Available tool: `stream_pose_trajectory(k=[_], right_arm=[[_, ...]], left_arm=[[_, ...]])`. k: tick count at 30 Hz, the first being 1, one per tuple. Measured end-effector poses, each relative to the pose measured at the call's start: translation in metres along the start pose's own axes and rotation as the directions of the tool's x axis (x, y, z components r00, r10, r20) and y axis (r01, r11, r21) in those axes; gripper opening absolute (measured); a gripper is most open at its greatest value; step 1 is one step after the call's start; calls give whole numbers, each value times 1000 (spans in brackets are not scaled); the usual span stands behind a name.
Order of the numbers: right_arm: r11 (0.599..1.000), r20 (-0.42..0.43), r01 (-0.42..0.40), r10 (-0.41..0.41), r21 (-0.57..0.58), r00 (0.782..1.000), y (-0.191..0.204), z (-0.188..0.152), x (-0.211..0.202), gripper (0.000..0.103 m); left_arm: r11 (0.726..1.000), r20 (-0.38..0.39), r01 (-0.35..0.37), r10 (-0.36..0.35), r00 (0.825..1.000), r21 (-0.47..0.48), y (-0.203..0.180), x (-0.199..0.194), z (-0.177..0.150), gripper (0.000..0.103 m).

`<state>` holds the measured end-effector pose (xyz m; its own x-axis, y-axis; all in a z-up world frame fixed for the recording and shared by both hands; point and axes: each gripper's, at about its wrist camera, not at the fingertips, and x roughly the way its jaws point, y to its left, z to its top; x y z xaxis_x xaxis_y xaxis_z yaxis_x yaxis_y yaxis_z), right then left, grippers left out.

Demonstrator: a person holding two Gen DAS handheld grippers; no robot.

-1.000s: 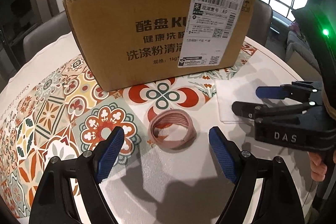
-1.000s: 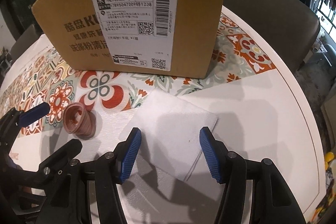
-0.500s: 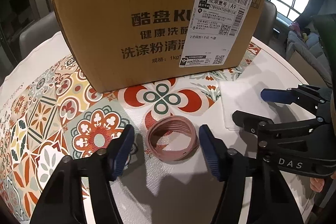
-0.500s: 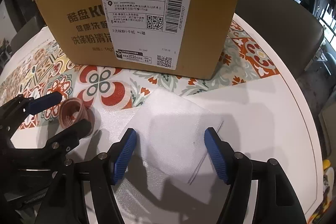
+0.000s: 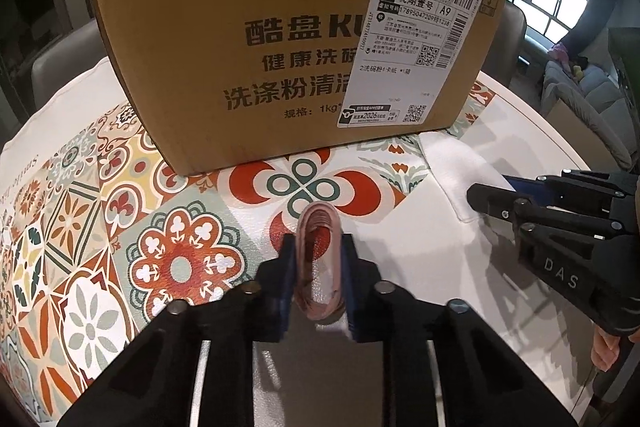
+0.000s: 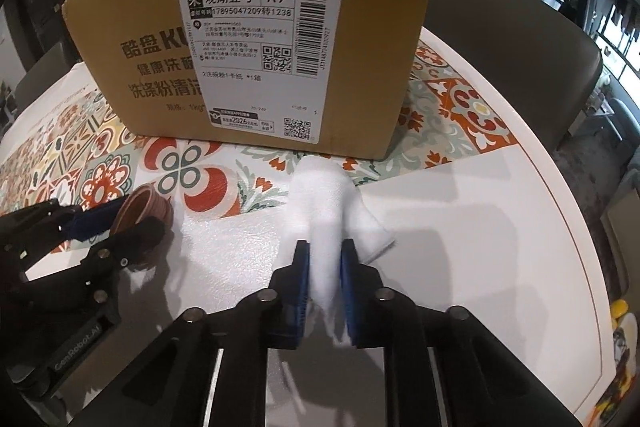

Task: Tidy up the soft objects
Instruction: 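Grasp the white cloth with the right tool while the left tool grasps the pink hair ties, then lift the cloth and hair ties with both tools and carry them over the box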

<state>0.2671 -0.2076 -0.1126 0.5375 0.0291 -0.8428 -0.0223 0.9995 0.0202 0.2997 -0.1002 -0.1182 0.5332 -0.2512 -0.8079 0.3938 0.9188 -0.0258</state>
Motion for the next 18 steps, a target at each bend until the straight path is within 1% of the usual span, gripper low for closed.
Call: stream_pose_trajectory(k=[3, 10, 18], right_arm=[[1000, 1, -8, 8, 22, 1000, -1, 0, -2, 13], [998, 20, -37, 36, 47, 999, 0, -2, -9, 12], [995, 61, -65, 61, 75, 996, 0, -4, -33, 12]], left_arm=[[1000, 6, 17, -17, 1000, -10, 4, -6, -2, 11], [999, 34, 31, -30, 999, -22, 4, -20, -4, 10], [999, 82, 31, -28, 996, -33, -1, -45, -4, 10]])
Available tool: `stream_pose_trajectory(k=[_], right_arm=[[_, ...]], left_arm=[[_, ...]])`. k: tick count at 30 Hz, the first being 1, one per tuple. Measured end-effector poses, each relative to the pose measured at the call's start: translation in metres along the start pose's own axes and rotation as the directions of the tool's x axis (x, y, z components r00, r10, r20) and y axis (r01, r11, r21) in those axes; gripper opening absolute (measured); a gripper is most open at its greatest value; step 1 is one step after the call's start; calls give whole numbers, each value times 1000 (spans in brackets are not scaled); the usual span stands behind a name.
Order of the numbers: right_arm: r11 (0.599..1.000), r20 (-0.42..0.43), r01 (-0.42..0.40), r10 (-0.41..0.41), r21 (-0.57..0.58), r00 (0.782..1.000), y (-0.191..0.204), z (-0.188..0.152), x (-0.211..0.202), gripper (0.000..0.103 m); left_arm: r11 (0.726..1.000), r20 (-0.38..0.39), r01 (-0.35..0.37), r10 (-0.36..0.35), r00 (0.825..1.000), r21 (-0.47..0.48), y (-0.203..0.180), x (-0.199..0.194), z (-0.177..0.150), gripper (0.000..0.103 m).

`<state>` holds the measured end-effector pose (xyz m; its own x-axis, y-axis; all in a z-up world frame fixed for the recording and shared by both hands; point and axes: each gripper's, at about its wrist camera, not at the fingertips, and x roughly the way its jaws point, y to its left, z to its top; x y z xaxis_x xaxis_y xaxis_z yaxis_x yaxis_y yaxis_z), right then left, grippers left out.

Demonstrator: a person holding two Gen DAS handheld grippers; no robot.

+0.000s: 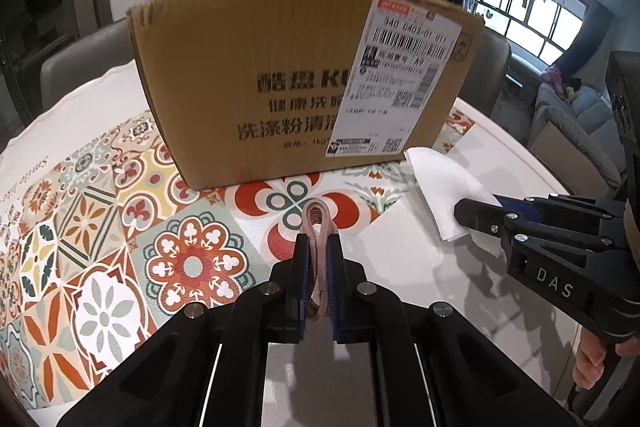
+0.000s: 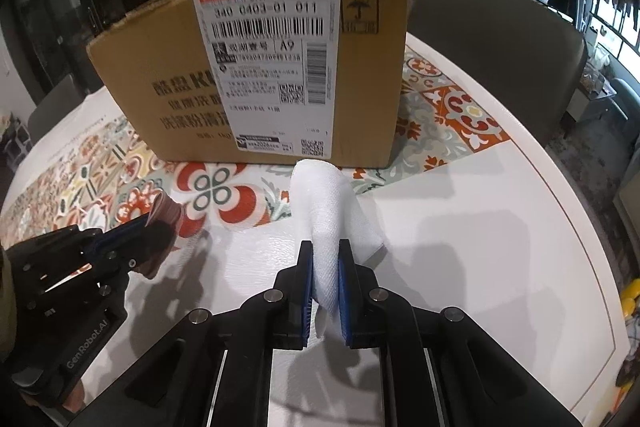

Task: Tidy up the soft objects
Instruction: 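Lift the cloth and hair ties with both tools and carry them over the box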

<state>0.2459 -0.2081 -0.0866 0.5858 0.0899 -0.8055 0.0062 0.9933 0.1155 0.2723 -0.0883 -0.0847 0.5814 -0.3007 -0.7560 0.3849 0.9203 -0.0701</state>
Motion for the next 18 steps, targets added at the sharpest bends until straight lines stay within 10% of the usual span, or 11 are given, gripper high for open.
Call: stream_pose_trajectory(k=[18], right_arm=[[999, 123, -39, 37, 13, 992, 2, 8, -55, 12]], left_arm=[[1000, 147, -21, 18, 989, 15, -14, -63, 20, 10]])
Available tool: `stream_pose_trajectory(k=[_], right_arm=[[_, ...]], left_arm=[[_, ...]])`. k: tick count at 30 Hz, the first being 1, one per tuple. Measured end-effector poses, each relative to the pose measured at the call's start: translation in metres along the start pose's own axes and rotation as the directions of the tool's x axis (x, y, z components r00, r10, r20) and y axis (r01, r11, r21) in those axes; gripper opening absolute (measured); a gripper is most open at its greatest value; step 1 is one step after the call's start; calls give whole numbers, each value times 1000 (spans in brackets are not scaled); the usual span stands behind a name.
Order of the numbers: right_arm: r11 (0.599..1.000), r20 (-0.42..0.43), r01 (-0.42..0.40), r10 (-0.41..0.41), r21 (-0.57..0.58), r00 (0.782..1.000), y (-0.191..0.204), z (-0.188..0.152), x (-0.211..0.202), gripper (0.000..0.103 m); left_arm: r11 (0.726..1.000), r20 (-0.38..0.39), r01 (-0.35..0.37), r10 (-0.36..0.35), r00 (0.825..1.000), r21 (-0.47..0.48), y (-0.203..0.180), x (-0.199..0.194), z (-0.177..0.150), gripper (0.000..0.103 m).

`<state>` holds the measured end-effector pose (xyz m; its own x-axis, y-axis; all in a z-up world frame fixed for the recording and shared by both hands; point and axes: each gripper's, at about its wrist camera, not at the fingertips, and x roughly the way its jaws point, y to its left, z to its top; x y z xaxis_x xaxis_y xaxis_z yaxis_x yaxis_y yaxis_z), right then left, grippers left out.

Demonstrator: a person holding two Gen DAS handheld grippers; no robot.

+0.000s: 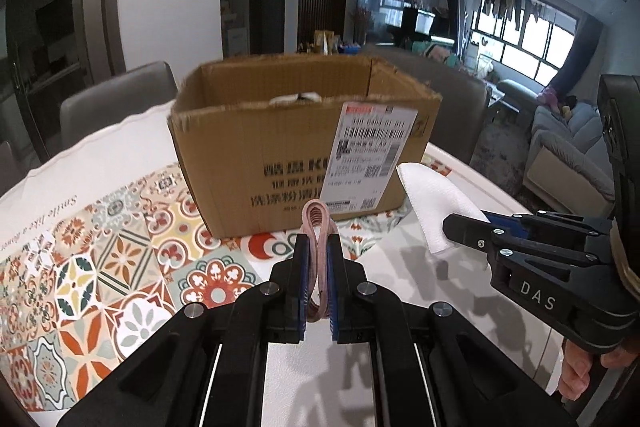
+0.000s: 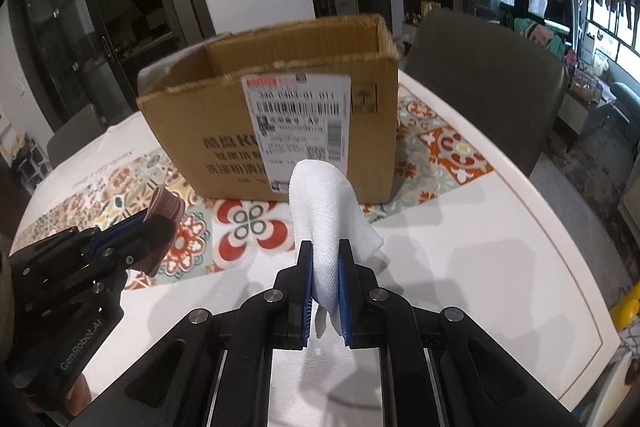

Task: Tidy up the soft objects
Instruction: 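Lift the cloth and hair ties with both tools and carry them over the box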

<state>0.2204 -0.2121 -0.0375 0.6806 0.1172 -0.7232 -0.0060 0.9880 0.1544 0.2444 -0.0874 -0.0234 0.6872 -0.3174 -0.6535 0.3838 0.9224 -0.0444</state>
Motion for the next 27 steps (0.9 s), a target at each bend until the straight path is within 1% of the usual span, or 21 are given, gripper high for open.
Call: stream_pose_trajectory(k=[7, 14, 23, 27], right_arm=[[1000, 64, -19, 20, -9, 998, 6, 11, -25, 12], [999, 125, -35, 37, -16, 992, 14, 20, -45, 12], [999, 201, -39, 44, -29, 979, 16, 32, -70, 12], [999, 230, -39, 45, -32, 972, 17, 39, -78, 12]], left_arm=[[1000, 62, 3, -3, 998, 4, 0, -24, 12, 10], [1000, 122, -2, 0, 993, 14, -3, -47, 24, 10], [999, 199, -23, 16, 980, 33, -6, -66, 38, 10], [999, 236, -33, 23, 971, 37, -8, -74, 45, 10]])
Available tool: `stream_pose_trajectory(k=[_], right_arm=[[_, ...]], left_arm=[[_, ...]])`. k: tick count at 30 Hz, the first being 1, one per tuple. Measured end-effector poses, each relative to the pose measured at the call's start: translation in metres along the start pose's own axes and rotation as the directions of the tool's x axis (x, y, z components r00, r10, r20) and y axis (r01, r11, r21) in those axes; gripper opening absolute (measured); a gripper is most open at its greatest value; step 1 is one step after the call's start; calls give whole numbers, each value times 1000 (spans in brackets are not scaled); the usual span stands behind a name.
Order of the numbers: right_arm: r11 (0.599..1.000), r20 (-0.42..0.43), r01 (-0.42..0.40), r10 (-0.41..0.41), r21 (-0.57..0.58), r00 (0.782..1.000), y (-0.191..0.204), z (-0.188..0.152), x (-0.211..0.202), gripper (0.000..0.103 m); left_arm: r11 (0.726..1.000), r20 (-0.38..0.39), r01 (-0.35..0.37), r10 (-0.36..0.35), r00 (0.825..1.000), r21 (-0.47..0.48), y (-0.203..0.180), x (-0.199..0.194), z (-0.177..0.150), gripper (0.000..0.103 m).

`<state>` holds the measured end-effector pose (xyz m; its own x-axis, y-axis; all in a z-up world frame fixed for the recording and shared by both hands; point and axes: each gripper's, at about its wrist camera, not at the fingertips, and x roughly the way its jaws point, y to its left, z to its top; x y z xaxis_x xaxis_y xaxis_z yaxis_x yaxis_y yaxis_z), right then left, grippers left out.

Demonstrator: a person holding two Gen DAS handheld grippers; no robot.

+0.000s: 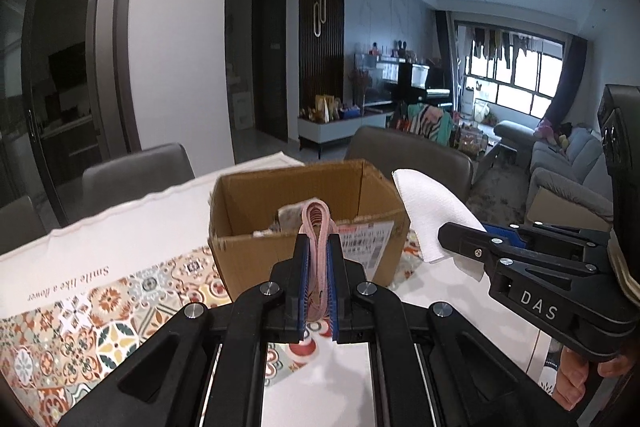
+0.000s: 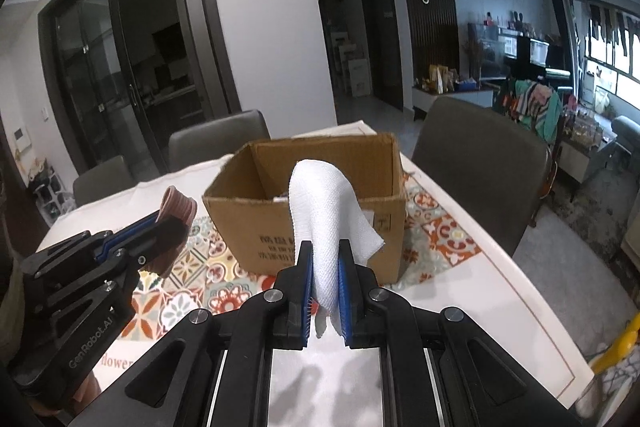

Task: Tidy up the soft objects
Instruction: 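Lift the cloth and hair ties with both tools and carry them over the box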

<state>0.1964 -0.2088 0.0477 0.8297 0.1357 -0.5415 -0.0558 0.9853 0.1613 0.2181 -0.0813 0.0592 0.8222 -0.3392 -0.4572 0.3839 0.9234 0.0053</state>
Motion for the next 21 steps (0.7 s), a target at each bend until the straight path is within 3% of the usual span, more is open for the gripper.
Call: stream_pose_trajectory(k=[21], right_arm=[[999, 138, 8, -3, -33, 990, 7, 41, -18, 13]], left_arm=[[999, 119, -34, 30, 992, 25, 4, -1, 36, 10]])
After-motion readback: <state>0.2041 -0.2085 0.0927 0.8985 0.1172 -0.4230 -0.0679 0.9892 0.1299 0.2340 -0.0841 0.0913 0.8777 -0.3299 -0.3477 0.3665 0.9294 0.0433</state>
